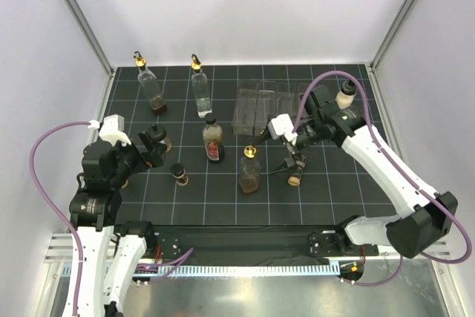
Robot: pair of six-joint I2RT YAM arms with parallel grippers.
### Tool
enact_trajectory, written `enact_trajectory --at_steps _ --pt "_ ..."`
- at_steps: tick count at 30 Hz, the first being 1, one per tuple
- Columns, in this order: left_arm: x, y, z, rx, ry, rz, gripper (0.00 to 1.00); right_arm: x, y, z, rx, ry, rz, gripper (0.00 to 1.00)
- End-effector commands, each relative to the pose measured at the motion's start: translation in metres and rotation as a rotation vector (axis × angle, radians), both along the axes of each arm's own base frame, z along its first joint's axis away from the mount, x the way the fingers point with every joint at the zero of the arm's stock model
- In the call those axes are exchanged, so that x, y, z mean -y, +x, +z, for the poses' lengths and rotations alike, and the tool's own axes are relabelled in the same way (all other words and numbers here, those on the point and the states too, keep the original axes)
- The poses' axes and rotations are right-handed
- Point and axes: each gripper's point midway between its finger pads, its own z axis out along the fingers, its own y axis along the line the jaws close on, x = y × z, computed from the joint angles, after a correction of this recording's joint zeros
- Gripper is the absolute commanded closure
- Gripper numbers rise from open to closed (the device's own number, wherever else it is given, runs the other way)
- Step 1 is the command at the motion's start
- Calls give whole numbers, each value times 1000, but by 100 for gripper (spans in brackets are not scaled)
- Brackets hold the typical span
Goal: Organize the condiment bottles
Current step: Pick up the bottle from the center of the board.
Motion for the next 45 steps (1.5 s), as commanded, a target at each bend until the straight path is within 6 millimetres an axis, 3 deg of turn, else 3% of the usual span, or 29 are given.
enact_trajectory --at_steps 1,11,32,38,39,42,45 --pt "4 1 5 28 -17 -12 0 -22 8 18 13 63 28 4" --pt "5 0 6 33 -26 -15 0 -51 -1 3 -64 31 89 14" --pt "-1 -1 9 44 -1 6 0 -54 14 -30 -102 -54 18 41" --pt "-3 -1 11 45 10 13 0 -52 17 -36 -92 -79 9 65" --pt "-3 -1 11 46 13 13 0 -52 18 -35 -85 -77 10 77" --pt "-4 -1 15 54 13 17 0 -51 19 -28 -82 -86 -11 94" --pt "-4 -1 17 57 17 15 0 -49 27 -5 -68 -103 -56 96"
